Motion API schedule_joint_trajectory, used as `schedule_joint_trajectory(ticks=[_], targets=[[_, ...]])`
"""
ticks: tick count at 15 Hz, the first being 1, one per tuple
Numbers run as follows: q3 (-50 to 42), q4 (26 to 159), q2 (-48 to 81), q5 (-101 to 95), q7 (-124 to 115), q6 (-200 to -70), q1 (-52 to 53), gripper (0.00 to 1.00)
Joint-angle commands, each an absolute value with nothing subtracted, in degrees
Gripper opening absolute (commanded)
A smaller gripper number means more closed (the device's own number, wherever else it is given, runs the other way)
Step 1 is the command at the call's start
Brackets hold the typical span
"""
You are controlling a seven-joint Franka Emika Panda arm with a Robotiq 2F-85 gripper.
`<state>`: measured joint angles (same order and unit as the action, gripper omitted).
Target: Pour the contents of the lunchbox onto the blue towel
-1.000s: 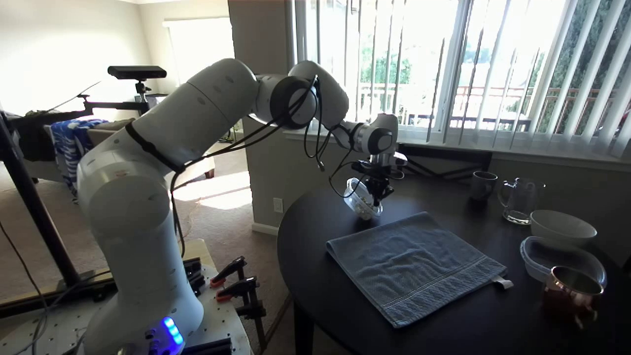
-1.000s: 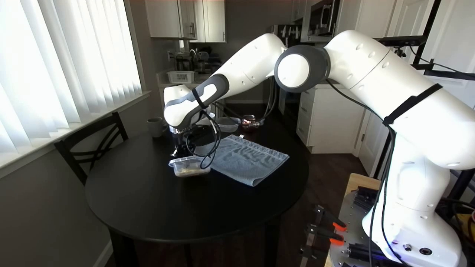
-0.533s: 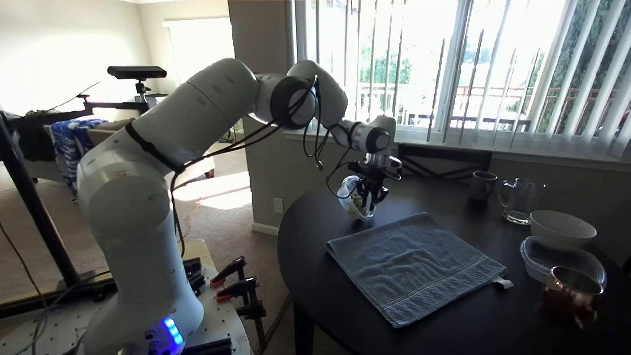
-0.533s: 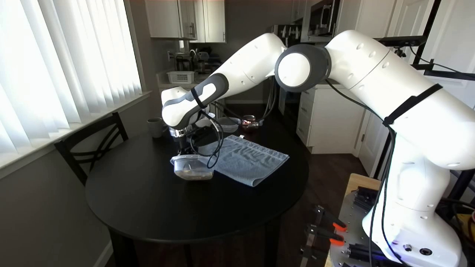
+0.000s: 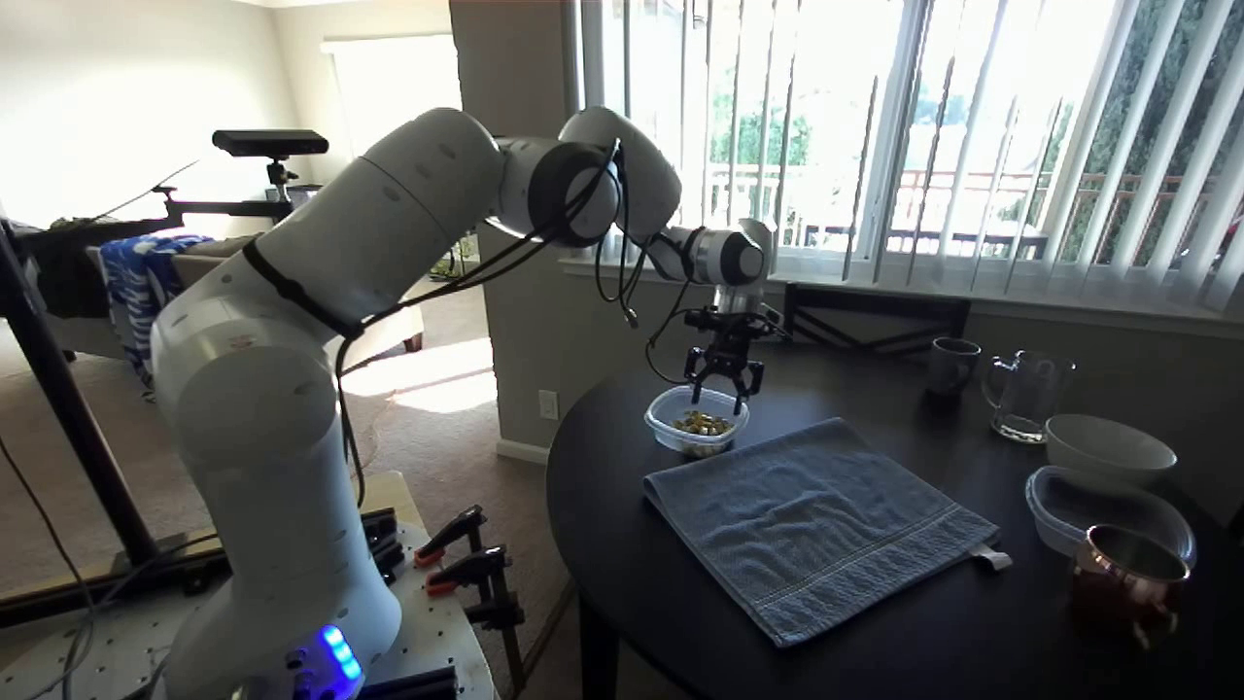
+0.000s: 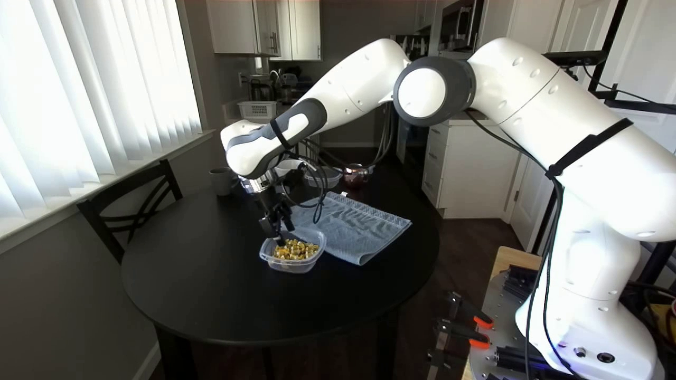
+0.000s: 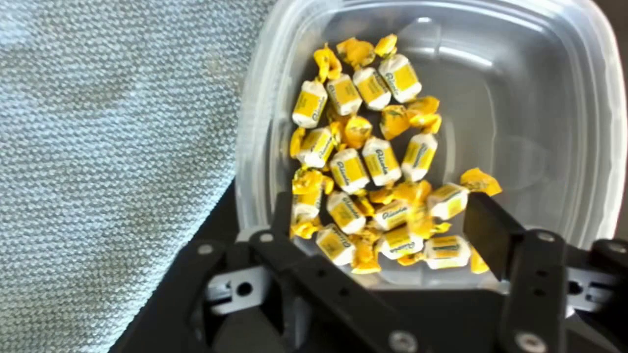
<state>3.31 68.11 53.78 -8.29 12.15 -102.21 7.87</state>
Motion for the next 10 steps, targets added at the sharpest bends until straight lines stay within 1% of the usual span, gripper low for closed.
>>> schedule_joint_trajectory(ticks=[1,7,10], targets=[[3.7,67.7,53.0,-10.0,16.6,-99.4,7.4,1.0],[3.1,68.3,52.5,-11.3,19.4,-100.8,6.6,1.0],[2.2,69.4,51.8,-10.5,17.4,-104.3,5.1,1.0]])
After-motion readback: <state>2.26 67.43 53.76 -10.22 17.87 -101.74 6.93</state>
